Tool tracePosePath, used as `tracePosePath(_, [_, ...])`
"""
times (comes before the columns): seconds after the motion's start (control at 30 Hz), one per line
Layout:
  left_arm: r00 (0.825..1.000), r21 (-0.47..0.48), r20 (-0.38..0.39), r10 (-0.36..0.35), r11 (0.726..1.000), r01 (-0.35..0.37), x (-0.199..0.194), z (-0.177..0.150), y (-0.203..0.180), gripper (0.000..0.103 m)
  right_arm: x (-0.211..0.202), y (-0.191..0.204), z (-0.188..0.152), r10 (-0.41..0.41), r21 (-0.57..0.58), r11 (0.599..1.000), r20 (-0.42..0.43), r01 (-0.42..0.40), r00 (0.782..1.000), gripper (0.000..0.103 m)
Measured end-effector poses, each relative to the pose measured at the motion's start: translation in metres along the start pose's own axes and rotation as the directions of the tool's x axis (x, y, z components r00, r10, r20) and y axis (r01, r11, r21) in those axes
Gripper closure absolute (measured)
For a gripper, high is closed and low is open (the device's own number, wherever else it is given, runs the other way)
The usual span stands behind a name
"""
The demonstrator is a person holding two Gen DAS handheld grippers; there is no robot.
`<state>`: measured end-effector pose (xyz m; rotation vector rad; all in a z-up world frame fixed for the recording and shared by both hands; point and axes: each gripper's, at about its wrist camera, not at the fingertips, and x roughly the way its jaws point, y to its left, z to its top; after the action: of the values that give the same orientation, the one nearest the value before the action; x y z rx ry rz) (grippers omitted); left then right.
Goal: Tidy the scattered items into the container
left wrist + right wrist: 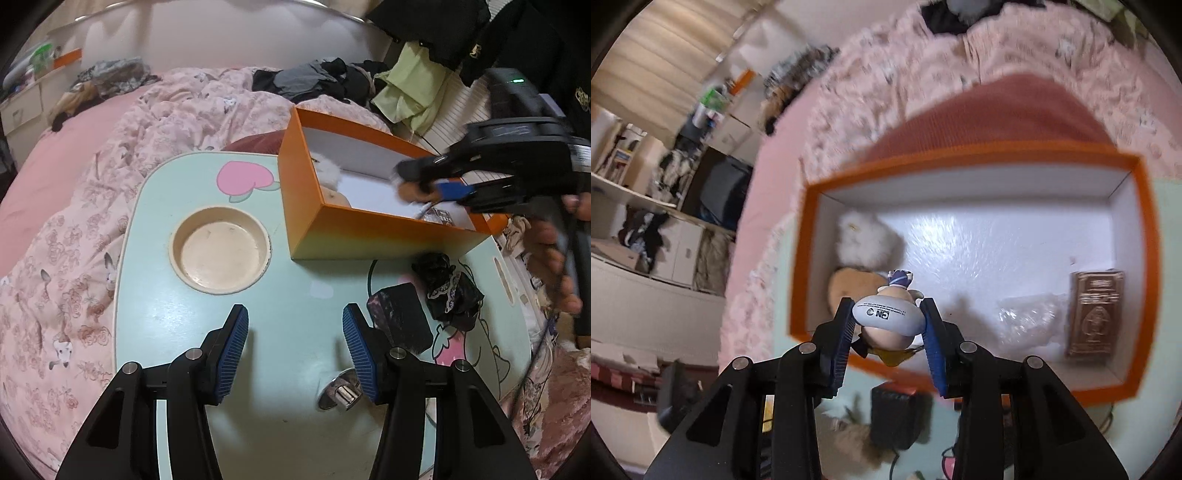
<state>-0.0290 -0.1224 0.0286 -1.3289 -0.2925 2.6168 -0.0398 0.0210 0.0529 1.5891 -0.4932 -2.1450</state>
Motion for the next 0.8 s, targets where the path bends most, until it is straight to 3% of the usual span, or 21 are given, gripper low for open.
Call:
tracePosePath(0.13, [1.000, -0.006, -0.003, 0.002, 1.000, -0.002, 0.000, 0.001, 0.001, 0.051, -0.039, 0.011, -0.023, 0.029, -0.071, 0.997, 0.075, -0.023, 0.997, 0.065])
tracePosePath(0.27, [1.000, -0.009, -0.007, 0.006, 1.000, -0.006, 0.001, 0.001, 0.001, 0.051, -0.050, 0.017, -0.051, 0.063, -0.104, 0.993, 0.087, -0.054, 0.994, 0.065])
tracePosePath(0.43, [1.000, 0.000, -0.008, -0.004, 1.000, 0.004, 0.000, 0.001, -0.005, 0.051, -0.020, 0.007, -0.079, 0.023, -0.116, 0.993, -0.016, -0.025, 1.000, 0.065])
tracePosePath(0.57, [1.000, 0.020, -0.009, -0.006, 1.000, 0.007, -0.001, 0.001, -0.014, 0.051, 0.012, -0.010, -0.087, 0.003, -0.101, 0.995, -0.042, -0.007, 0.999, 0.065])
tracePosePath(0.8, [1.000, 0.033, -0.011, 0.003, 0.999, -0.003, -0.003, 0.000, -0.022, 0.051, 0.019, 0.000, -0.096, -0.014, -0.163, 0.986, 0.063, 0.024, 0.998, 0.065])
